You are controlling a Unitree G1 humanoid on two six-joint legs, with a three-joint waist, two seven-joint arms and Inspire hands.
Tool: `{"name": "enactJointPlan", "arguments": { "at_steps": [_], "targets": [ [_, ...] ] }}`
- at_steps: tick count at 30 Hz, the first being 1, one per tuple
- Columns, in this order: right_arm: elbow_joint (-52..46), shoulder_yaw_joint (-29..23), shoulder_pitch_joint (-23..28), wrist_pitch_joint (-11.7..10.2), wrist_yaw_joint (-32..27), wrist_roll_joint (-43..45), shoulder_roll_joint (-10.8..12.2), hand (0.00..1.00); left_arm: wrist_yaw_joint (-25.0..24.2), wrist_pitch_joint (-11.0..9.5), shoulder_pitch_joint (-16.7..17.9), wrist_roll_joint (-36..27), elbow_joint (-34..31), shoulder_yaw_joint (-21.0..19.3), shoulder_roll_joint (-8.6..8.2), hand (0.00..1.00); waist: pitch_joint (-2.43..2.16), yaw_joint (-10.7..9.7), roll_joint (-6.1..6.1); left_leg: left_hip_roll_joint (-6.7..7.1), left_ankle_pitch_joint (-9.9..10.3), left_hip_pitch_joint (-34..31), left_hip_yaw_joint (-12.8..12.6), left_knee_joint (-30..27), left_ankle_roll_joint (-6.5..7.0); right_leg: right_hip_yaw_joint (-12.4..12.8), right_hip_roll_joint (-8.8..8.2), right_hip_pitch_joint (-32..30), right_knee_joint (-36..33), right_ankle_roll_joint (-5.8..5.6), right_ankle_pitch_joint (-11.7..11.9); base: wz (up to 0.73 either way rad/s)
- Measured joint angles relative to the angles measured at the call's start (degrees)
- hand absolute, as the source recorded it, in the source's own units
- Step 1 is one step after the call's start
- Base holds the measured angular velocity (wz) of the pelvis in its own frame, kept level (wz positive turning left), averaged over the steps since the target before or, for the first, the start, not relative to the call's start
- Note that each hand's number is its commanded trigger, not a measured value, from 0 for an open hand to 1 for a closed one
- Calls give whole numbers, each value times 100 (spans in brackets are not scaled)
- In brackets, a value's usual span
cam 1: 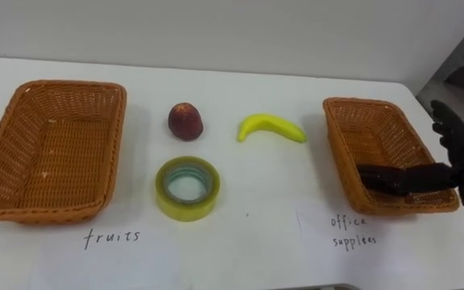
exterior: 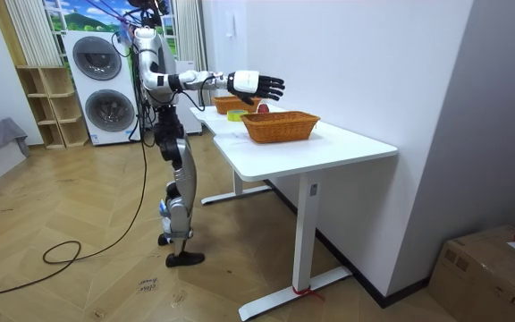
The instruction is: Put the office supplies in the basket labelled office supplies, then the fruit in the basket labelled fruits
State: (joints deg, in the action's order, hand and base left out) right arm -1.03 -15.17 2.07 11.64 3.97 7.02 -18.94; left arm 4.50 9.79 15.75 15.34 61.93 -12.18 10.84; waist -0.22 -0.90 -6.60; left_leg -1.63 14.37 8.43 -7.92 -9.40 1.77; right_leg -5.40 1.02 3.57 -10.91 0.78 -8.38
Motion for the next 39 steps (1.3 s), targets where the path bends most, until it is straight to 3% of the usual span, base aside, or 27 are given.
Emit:
{"name": "enactJointPlan", "arguments": {
  "at_steps": [5,12,17,23,31,39],
  "targets": [
    [-400,43,-262,-76,-143,-200,1,0,47,-91,-10,-5,5,5,-16,0,13,2,27,-1,-1,-32,3,-19,0,-10,-7,-47,-22,0,0,0],
    [-1216,43,-481,-453,-191,-198,0,0,153,-301,-49,11,-6,16,-23,0,23,16,40,-1,-1,-92,31,-15,0,-40,-3,-73,18,0,0,2],
    [-1299,45,-578,-570,-213,-212,0,0,153,-403,-60,11,-3,137,-20,0,23,106,41,1,-1,-92,38,-11,0,-67,-6,-69,29,0,0,0],
    [-1473,429,-901,-587,-227,-222,-1,0,135,-404,-95,-5,10,455,-16,0,16,136,31,5,-2,-104,76,-21,0,-122,-16,-65,26,0,0,1],
    [-1595,904,-1018,-623,-130,-259,-130,0,96,-394,-120,2,55,673,-16,0,-3,326,3,25,-6,-111,204,-38,6,-275,-79,-15,29,-1,0,8],
    [-1596,1183,-1029,-625,-50,-162,-123,0,-21,-347,-120,37,97,683,-12,0,36,560,64,31,-8,-152,282,-40,9,-370,-69,-11,36,-3,-1,5]
  ]
}}
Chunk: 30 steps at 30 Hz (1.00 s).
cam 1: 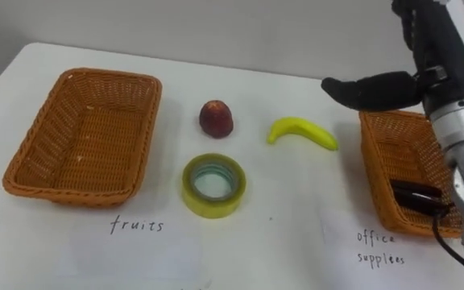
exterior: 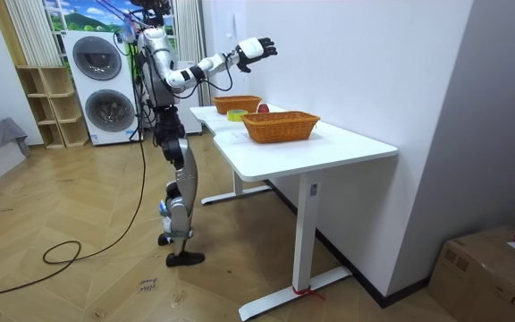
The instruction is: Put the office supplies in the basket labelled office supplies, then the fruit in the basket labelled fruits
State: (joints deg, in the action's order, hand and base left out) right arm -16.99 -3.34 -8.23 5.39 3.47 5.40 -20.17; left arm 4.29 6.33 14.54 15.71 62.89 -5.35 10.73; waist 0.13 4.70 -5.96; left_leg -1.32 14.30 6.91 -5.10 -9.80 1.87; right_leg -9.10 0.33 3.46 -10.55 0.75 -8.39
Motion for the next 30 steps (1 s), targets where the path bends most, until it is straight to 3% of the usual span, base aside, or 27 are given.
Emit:
{"name": "enactJointPlan", "arguments": {
  "at_steps": [4,9,11,15,22,30],
  "targets": [
    [0,302,-9,12,38,8,39,0,-41,122,-49,2,19,6,-3,0,13,114,35,-2,-3,-42,85,-12,-5,-70,-5,3,1,0,0,10],
    [3,595,-14,12,38,-16,94,0,-79,135,-197,2,26,91,3,0,34,208,65,12,-9,-119,246,-95,2,-197,-31,23,3,0,0,19],
    [18,746,-15,12,36,-13,288,0,-77,135,-257,2,84,128,-10,0,37,261,69,10,-9,-131,274,-105,1,-216,-35,23,4,0,0,6],
    [90,1010,-16,12,48,-16,348,0,-21,133,-370,3,132,228,-26,0,39,355,74,15,-10,-135,282,-106,1,-215,-39,23,4,0,0,0],
    [539,1554,-20,26,167,-11,454,0,51,134,-459,4,134,242,-80,0,-5,380,13,21,-15,-140,271,-116,2,-222,-48,25,20,0,0,0],
    [777,1652,-20,32,234,-9,485,0,175,133,-561,2,128,370,-86,0,-11,462,-4,40,-38,-151,270,-118,0,-221,-89,42,92,0,0,0]
  ]
}}
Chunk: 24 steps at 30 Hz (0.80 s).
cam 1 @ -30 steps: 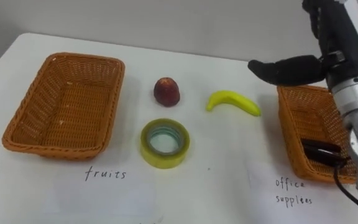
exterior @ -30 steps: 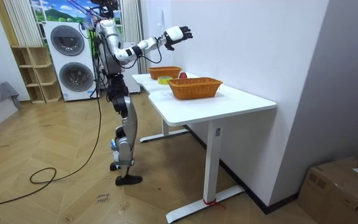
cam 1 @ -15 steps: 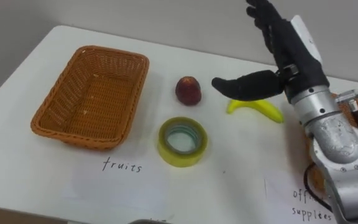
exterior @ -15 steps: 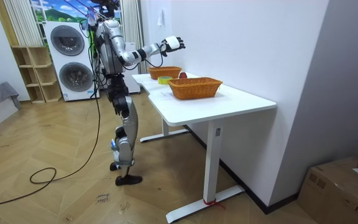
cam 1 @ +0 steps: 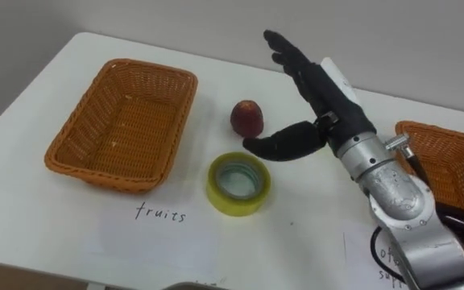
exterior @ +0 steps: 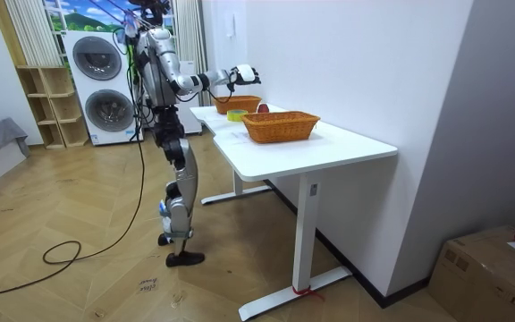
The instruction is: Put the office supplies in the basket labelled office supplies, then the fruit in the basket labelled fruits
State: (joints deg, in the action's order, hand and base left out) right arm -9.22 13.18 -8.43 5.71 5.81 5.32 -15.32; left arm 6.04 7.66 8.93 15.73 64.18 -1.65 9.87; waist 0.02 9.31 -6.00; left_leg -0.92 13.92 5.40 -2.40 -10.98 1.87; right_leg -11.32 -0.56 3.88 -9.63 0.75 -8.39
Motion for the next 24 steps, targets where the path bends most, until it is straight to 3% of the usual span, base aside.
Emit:
{"name": "enactJointPlan", "arguments": {
  "at_steps": [9,24],
  "targets": [
    [73,144,0,6,26,85,13,0,2,1,-34,2,-9,10,14,0,17,81,-49,19,-17,-26,24,37,0,-57,12,-15,-1,-1,2,1],
    [732,146,1,15,38,346,283,0,-47,47,27,9,18,-33,9,0,22,210,-43,33,-25,-116,22,15,13,-51,-31,-97,5,-4,2,0]
  ]
}}
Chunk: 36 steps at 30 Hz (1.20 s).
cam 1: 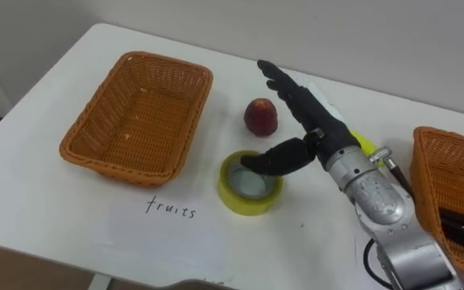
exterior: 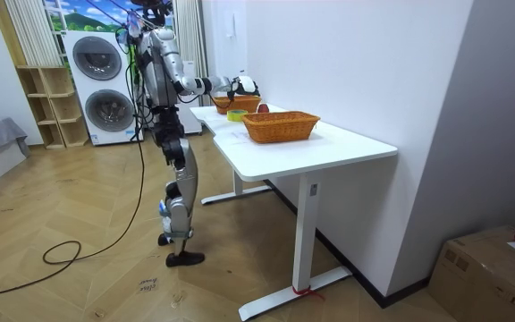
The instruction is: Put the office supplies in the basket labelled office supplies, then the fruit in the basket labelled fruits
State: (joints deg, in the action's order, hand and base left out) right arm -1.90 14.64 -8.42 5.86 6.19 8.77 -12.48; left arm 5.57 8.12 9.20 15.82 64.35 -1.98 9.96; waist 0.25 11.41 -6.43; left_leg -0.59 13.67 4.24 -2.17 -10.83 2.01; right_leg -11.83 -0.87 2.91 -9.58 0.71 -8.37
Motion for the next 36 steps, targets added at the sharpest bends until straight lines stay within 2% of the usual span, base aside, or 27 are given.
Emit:
{"name": "enactJointPlan", "arguments": {
  "at_steps": [5,10,18,27,31,36],
  "targets": [
    [143,-2,0,0,22,178,59,0,-16,63,34,1,0,3,-20,0,16,-24,29,3,0,-45,46,16,0,-57,12,-15,-1,0,0,3],
    [143,-2,0,0,23,282,91,0,-74,68,53,5,-1,2,-29,0,-3,-10,77,10,-1,-89,83,7,1,-93,21,-46,-6,0,0,4],
    [151,-1,1,0,34,281,119,0,-77,112,100,5,-12,4,-49,0,19,-30,114,22,-6,-119,94,-44,8,-85,-6,-58,-4,-1,0,1],
    [207,0,1,24,67,293,114,0,-73,120,107,7,-20,2,-46,0,6,-45,95,12,-5,-162,94,-41,8,-93,7,-97,-3,-1,0,0],
    [356,93,2,45,106,531,112,0,-80,116,91,5,-35,2,-41,0,-21,-26,56,15,-5,-166,79,-47,8,-98,9,-97,-4,-2,1,0],
    [360,226,6,49,253,680,94,0,-119,107,87,6,-36,2,-34,0,-19,-23,59,17,-5,-168,88,-47,8,-100,7,-95,-3,-5,3,0]
  ]
}}
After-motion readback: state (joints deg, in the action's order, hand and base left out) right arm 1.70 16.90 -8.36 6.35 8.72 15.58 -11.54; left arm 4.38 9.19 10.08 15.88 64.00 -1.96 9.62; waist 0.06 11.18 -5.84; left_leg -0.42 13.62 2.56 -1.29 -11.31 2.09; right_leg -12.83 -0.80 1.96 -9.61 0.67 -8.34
